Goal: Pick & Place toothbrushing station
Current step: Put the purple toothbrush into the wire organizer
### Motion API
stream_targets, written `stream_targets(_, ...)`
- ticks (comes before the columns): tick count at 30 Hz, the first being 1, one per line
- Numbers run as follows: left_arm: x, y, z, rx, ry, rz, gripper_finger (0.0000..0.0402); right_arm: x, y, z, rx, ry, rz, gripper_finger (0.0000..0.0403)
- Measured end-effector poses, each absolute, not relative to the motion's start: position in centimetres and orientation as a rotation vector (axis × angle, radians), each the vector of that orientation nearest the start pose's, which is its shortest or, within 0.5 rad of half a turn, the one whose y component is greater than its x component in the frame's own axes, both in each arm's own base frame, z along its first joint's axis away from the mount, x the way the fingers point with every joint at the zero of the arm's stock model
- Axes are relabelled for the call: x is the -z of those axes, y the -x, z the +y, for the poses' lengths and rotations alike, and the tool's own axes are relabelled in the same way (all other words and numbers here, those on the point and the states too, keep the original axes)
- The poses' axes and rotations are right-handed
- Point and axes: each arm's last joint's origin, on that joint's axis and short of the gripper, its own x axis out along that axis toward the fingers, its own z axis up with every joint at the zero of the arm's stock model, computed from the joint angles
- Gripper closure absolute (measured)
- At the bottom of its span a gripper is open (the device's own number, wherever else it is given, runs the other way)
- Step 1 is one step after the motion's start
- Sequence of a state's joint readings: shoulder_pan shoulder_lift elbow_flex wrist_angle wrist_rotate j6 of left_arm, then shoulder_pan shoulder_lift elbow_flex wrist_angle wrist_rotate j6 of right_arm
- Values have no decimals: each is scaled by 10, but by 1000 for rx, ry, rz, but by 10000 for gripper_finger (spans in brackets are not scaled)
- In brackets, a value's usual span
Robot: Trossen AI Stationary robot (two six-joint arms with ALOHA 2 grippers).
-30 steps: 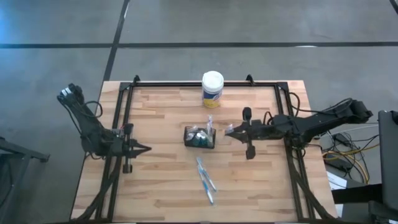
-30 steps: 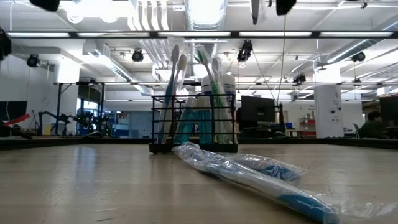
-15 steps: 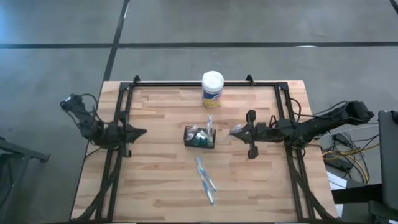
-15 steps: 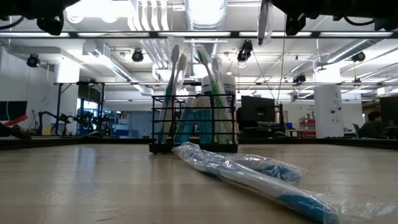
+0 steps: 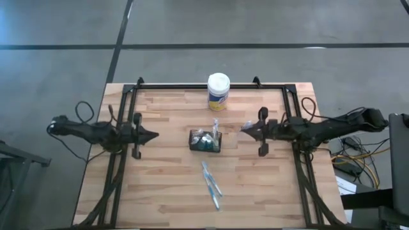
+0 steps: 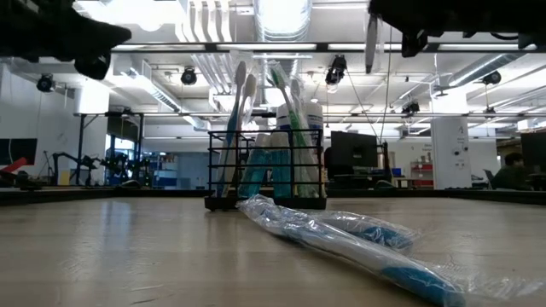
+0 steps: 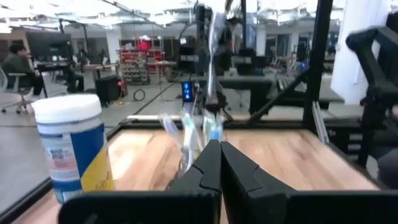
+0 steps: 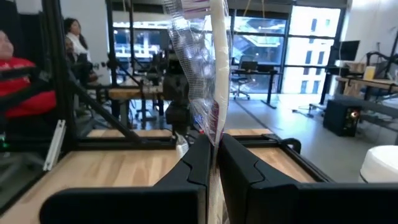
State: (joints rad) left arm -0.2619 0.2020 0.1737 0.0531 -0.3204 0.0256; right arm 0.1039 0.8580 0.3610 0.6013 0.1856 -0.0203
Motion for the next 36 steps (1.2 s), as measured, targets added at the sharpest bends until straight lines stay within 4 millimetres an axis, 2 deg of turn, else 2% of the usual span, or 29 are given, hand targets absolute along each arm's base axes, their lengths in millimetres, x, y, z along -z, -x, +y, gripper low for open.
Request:
stream_targets(3,-204,-104,-19,-17,-58,-19,401,-245,-180,13,84,-9,-109,390)
stream_targets(10,-199,-105,-21,55,-83,-35,396,-233,-174,13,80,-37,-98,390)
stream_targets(14,-201,-105,-21,55,-89,-47,396,-233,-178,14,68,-58,-83,390)
stream_targets(17,-209,-105,-21,49,-44,-85,398,-239,-189,18,52,-51,-73,390)
stream_targets(21,-220,-109,-22,36,-1,-71,394,-256,-216,25,31,-17,-63,390)
stream_targets(27,-246,-127,-26,28,5,-23,372,-279,-271,35,-23,37,-20,390)
stream_targets(31,-266,-143,-31,29,-9,-1,336,-287,-307,42,-91,73,16,390)
stream_targets(36,-288,-161,-35,32,-44,10,272,-299,-344,47,-100,96,34,390)
